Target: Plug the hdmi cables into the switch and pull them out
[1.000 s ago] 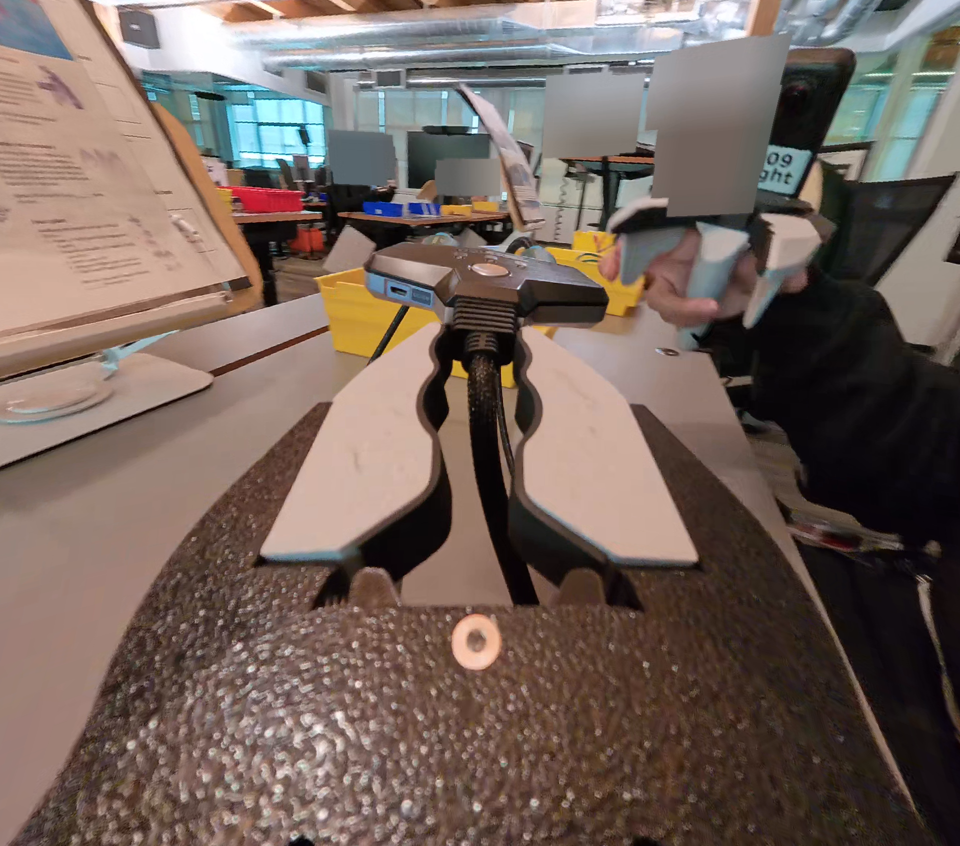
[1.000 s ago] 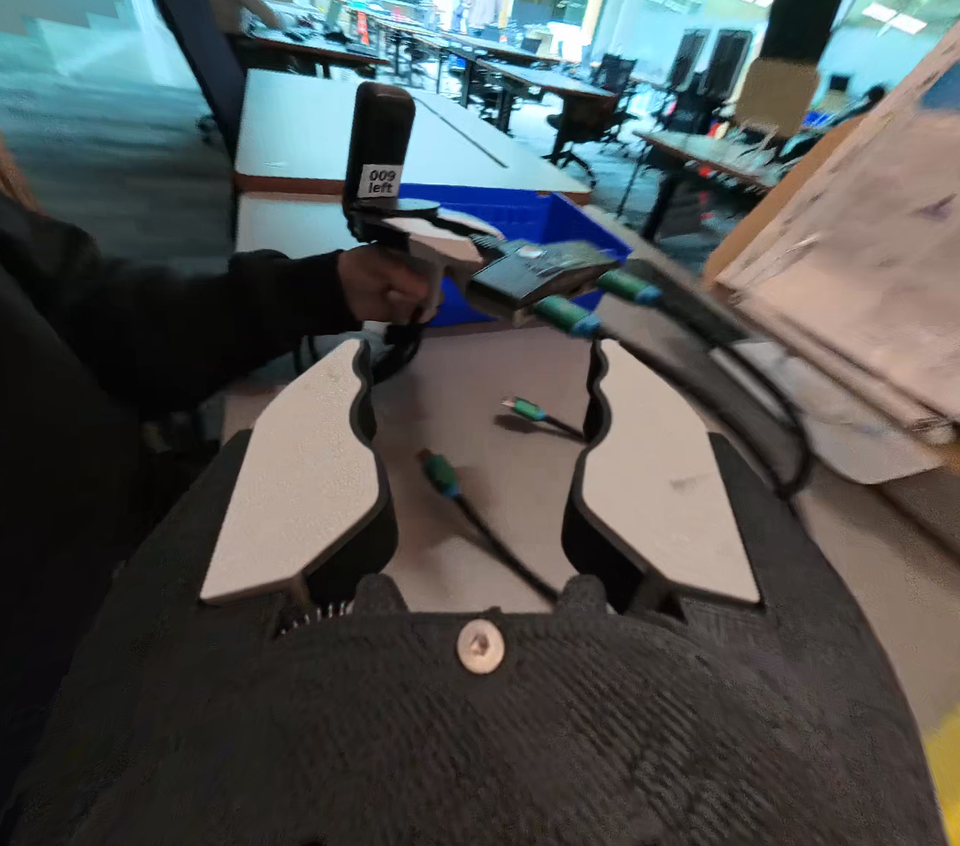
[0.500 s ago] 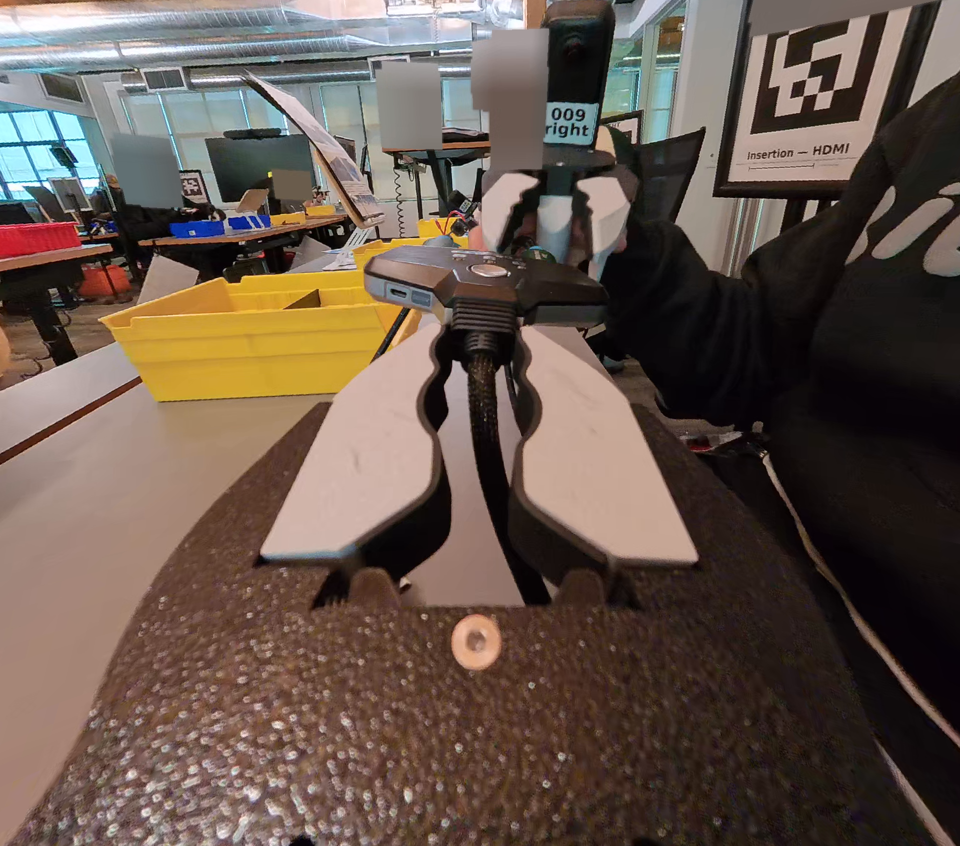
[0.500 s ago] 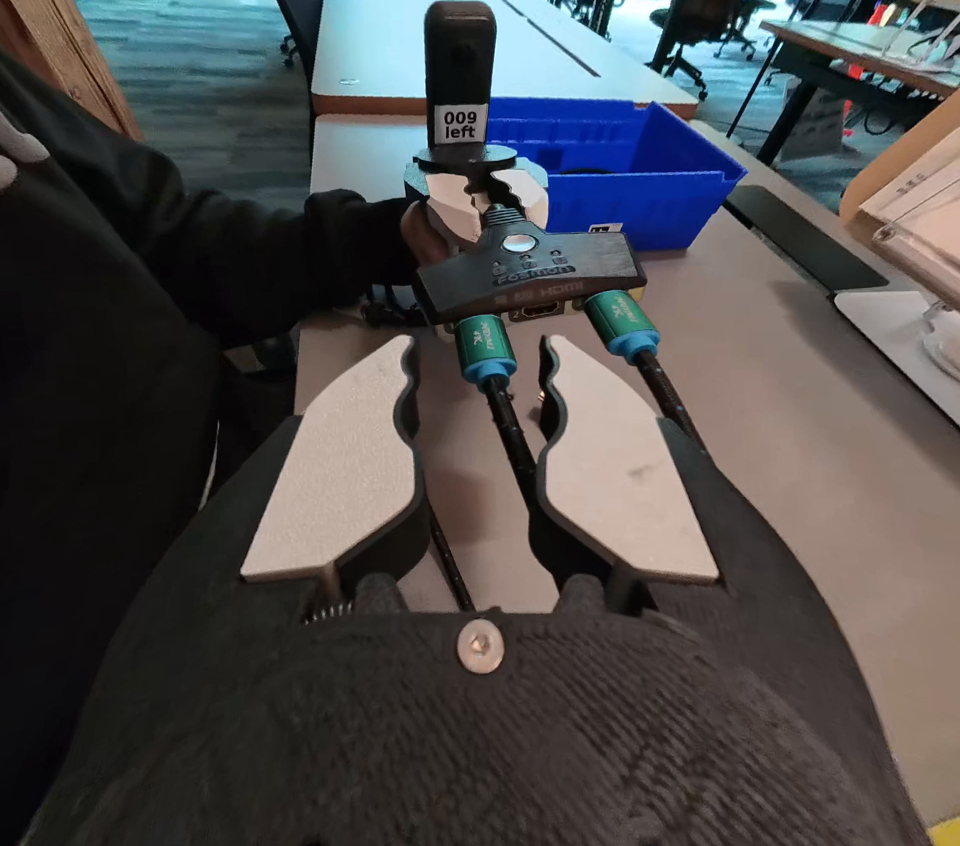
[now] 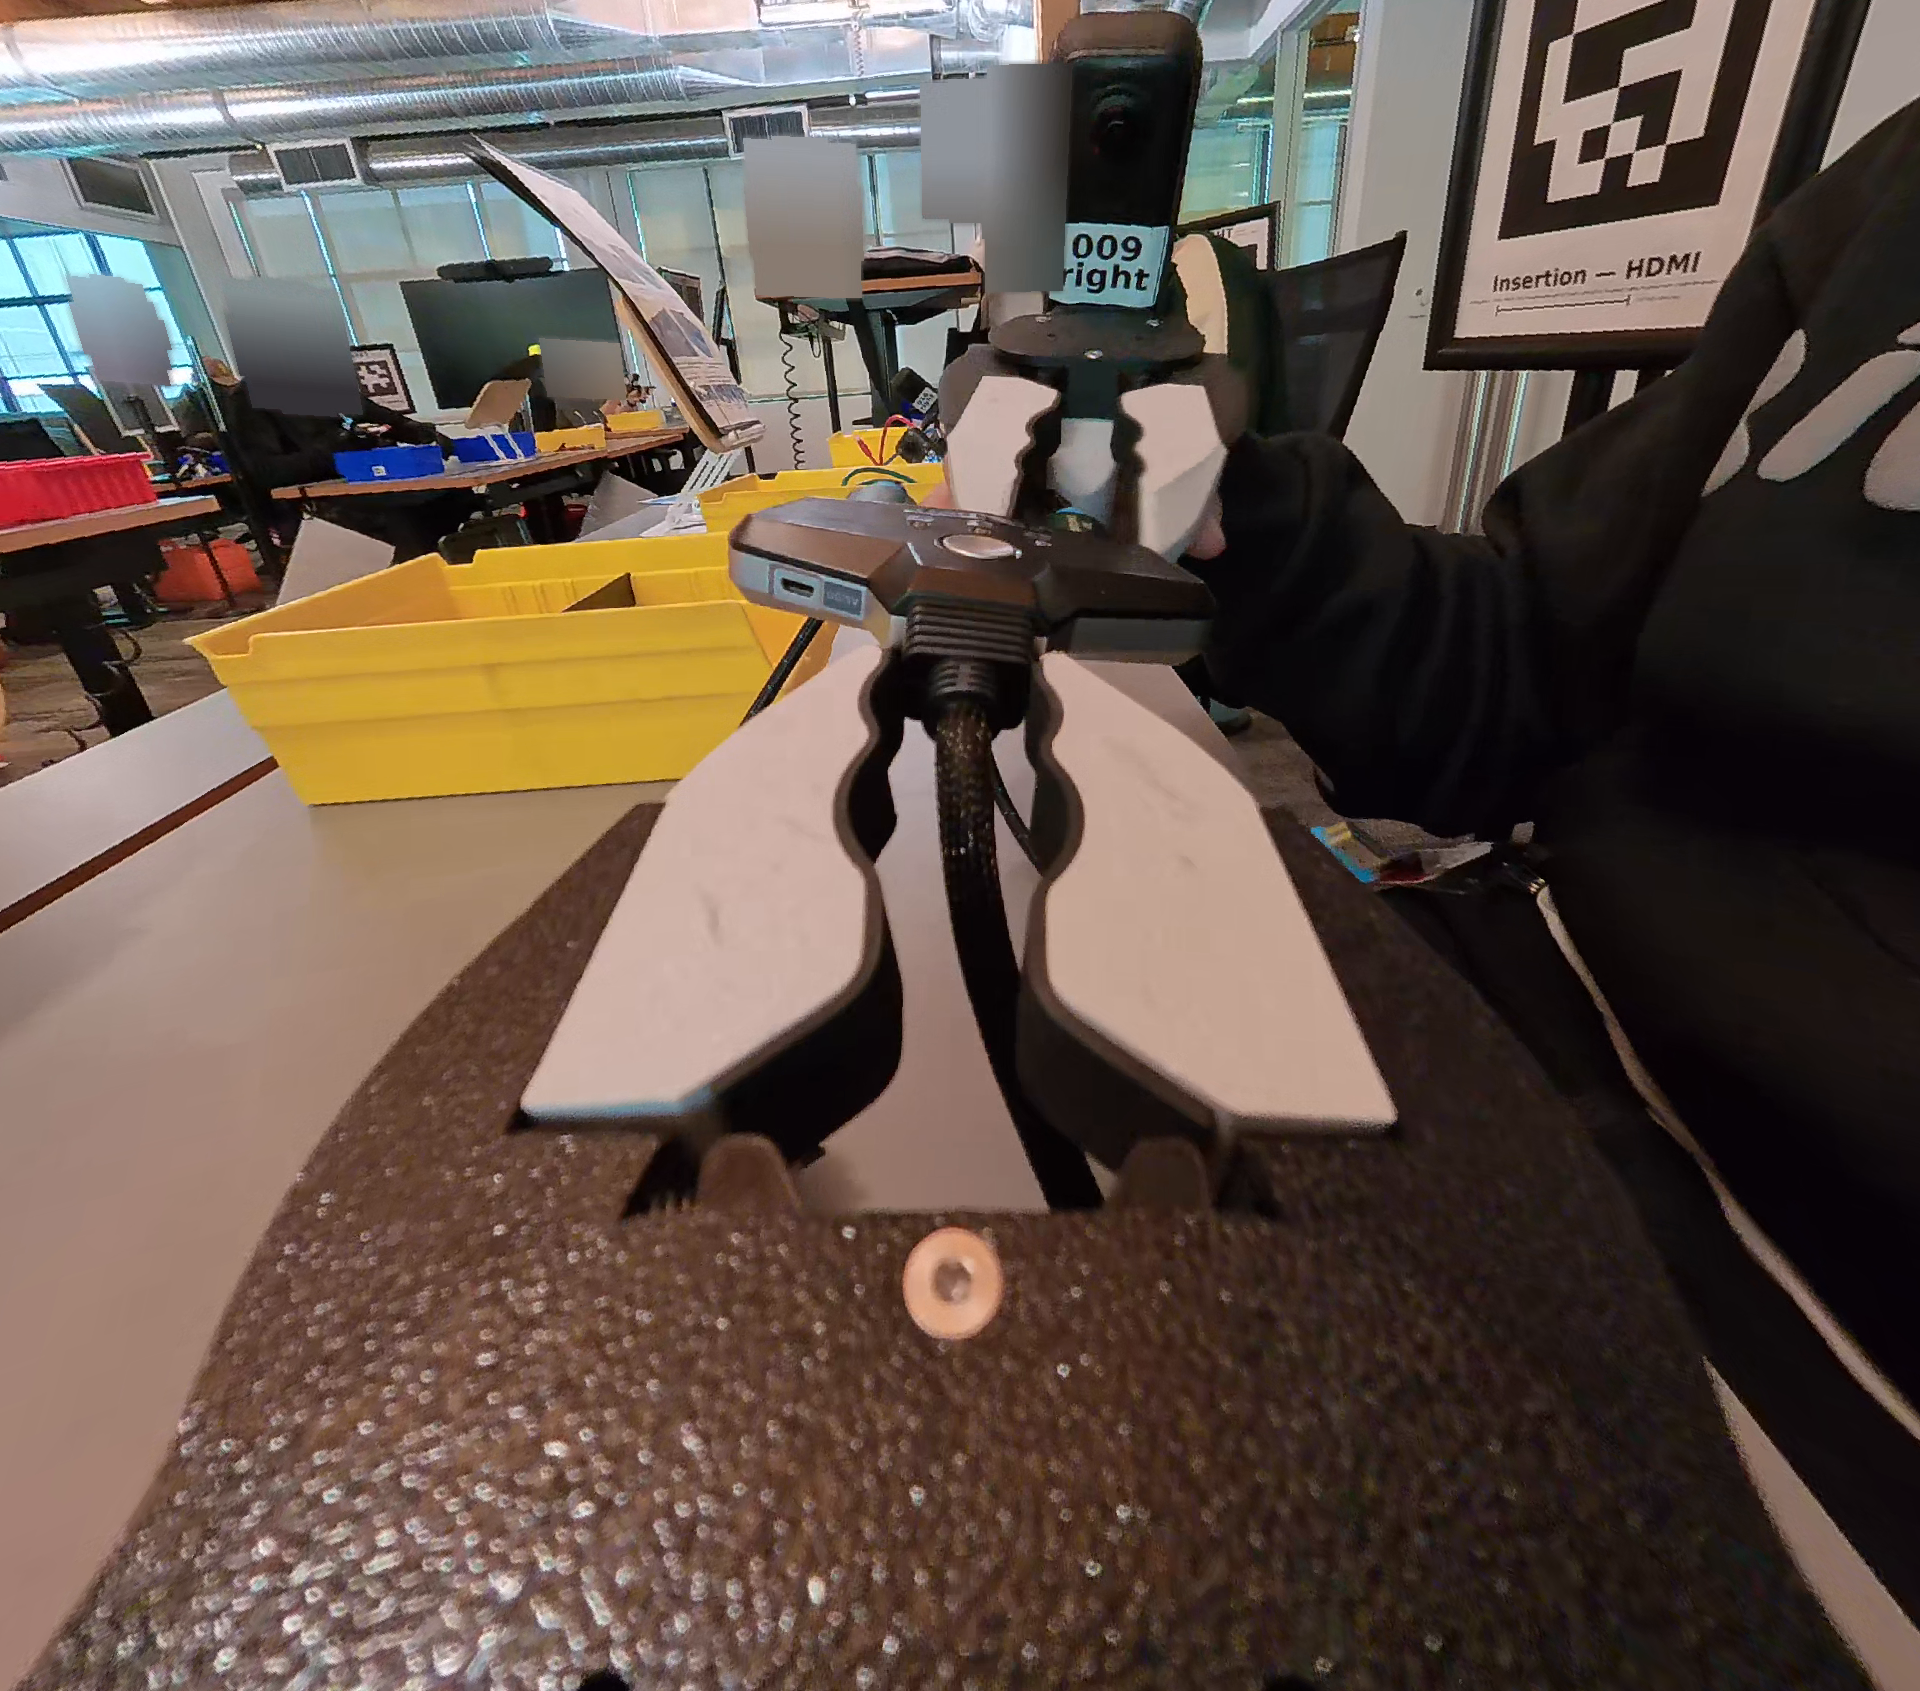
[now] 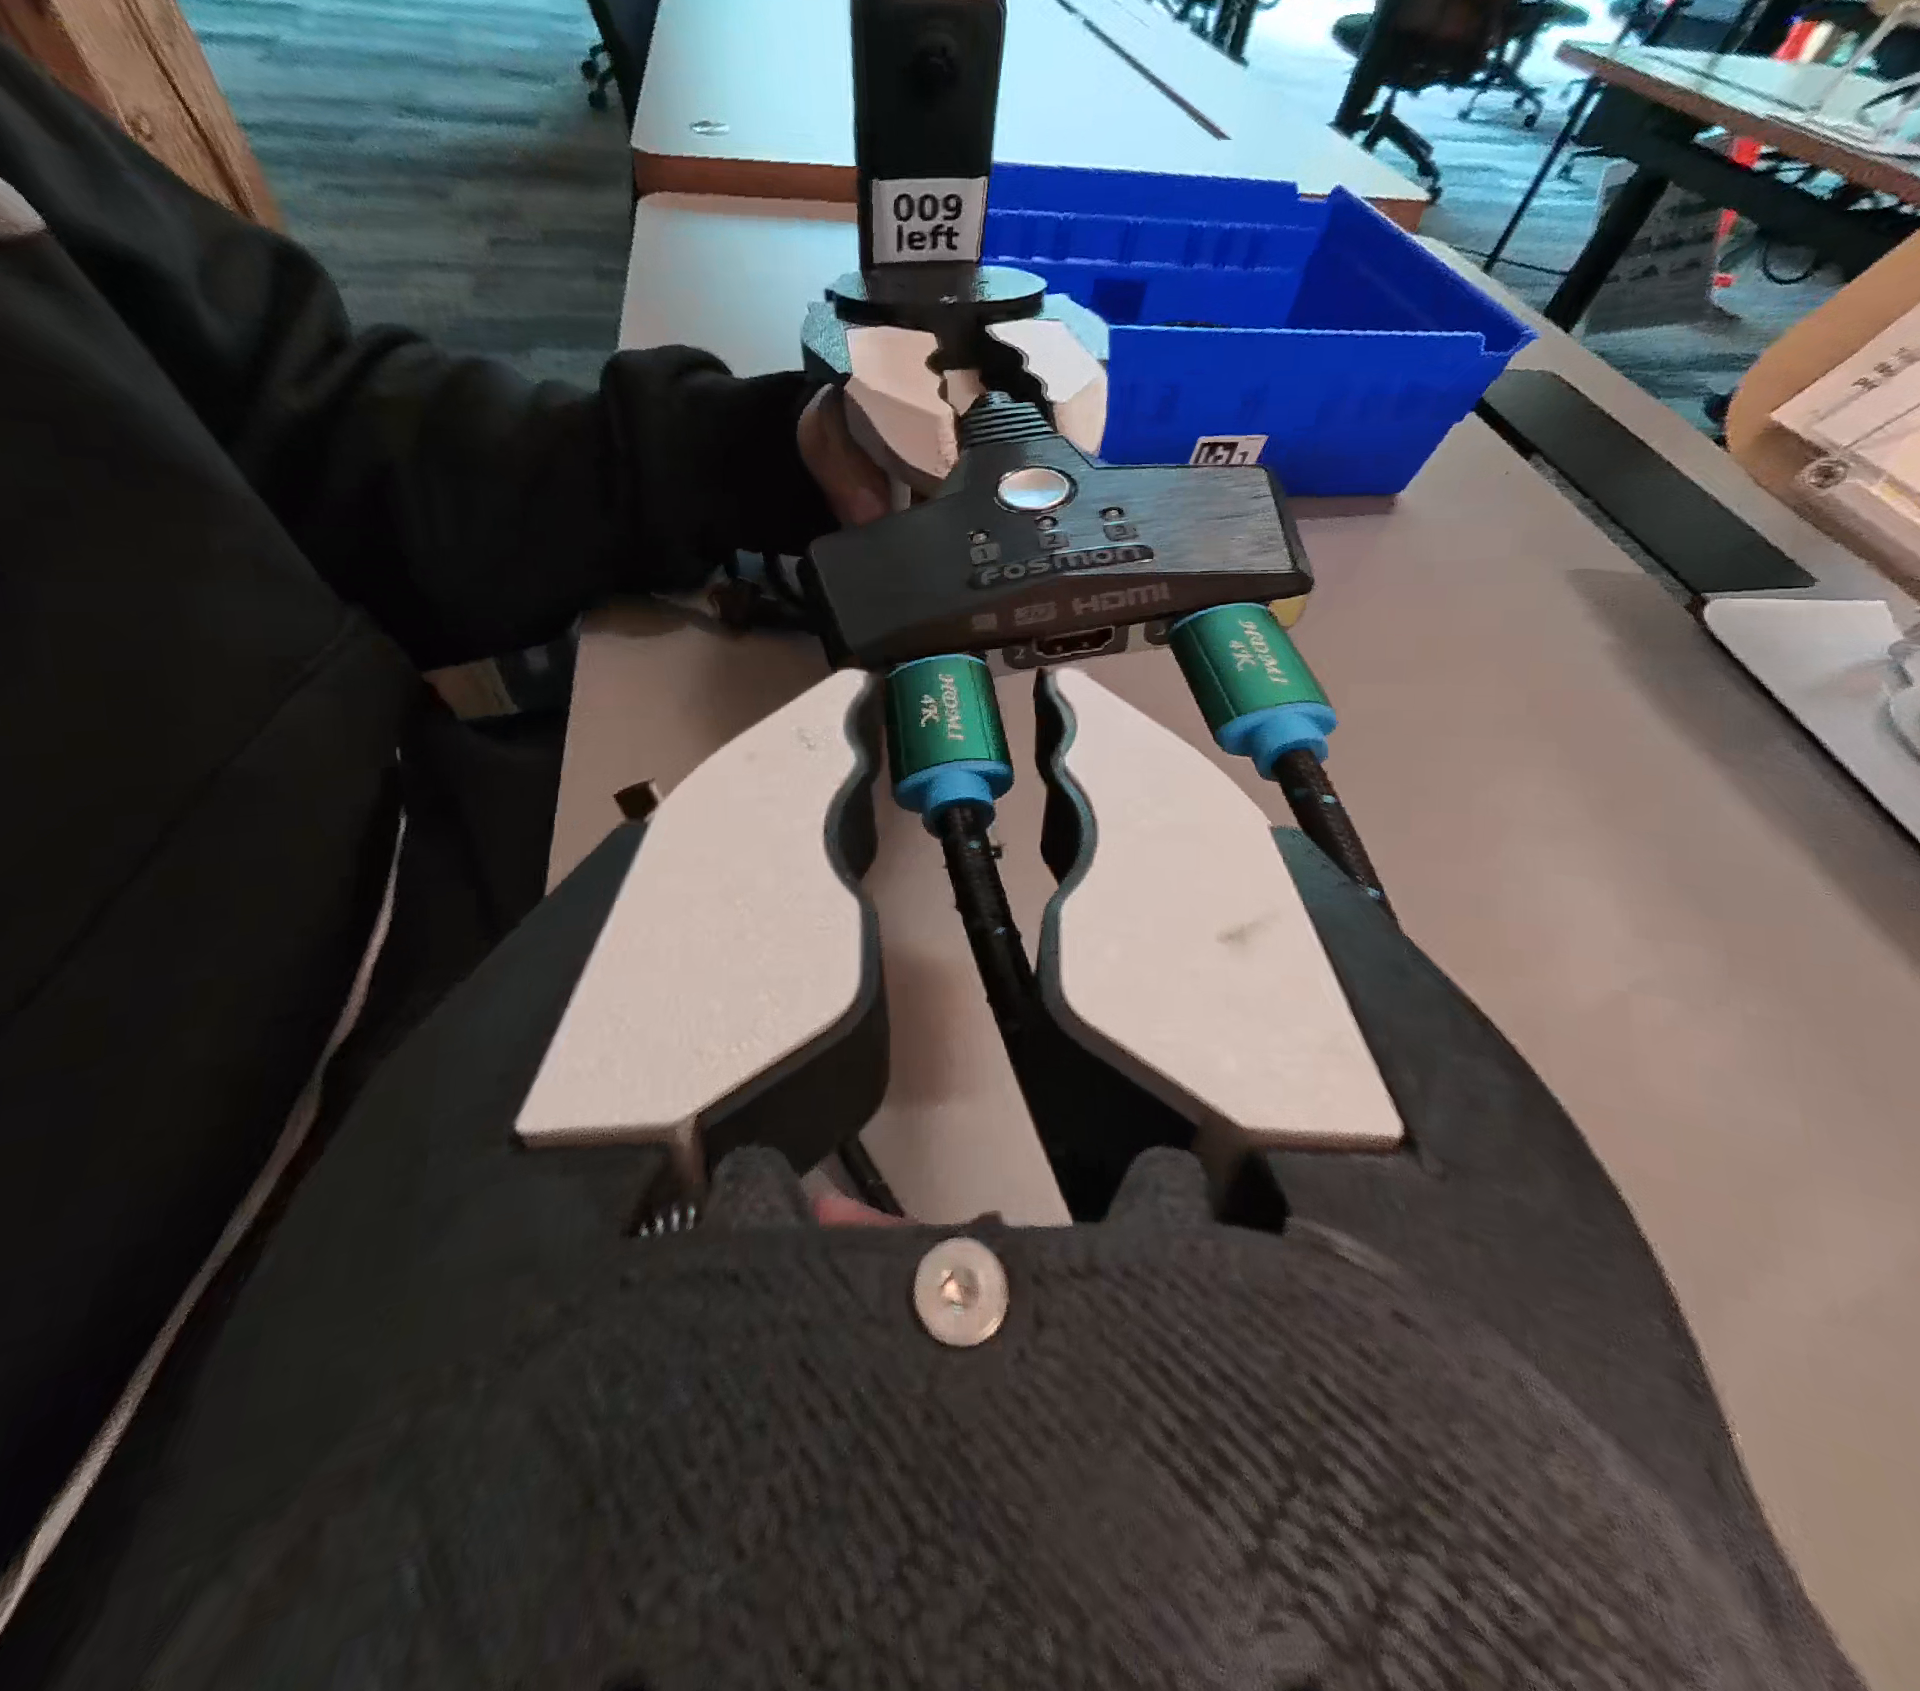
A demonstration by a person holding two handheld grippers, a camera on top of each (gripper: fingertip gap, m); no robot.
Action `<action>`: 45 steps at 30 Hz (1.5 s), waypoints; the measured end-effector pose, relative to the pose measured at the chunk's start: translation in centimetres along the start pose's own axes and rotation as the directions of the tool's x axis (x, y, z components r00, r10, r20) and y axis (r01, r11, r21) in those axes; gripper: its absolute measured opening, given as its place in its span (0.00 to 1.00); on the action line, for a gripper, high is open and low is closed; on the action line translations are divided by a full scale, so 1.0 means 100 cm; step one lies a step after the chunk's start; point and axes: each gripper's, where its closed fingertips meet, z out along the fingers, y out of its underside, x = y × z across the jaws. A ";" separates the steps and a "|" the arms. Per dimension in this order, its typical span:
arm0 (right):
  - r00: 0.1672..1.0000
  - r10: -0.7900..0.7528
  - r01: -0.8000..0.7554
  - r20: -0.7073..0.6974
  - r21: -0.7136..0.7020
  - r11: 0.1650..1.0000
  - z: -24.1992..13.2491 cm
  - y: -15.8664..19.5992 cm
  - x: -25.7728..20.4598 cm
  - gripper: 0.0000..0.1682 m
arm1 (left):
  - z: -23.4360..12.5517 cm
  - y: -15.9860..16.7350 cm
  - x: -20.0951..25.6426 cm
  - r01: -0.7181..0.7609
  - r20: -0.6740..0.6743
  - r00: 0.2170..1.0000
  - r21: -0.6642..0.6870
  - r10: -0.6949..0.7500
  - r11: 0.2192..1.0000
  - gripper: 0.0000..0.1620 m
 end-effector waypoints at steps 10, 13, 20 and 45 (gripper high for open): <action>0.997 -0.001 0.000 0.077 0.012 1.000 0.005 0.002 -0.010 0.13 | -0.003 0.001 0.003 0.013 -0.028 1.000 0.019 -0.013 1.000 0.14; 0.997 -0.005 0.008 0.072 -0.051 0.999 0.005 0.005 -0.015 0.13 | -0.004 -0.001 0.007 0.006 -0.041 0.999 0.025 -0.005 1.000 0.14; 0.997 0.033 -0.012 0.076 -0.268 0.963 -0.021 0.010 -0.021 0.14 | 0.014 0.008 0.021 -0.056 -0.078 0.996 -0.077 0.050 0.995 0.14; 0.997 0.049 -0.037 0.063 -0.169 0.985 -0.021 0.018 -0.029 0.13 | 0.022 0.003 0.028 -0.139 -0.053 0.989 -0.031 0.137 0.990 0.14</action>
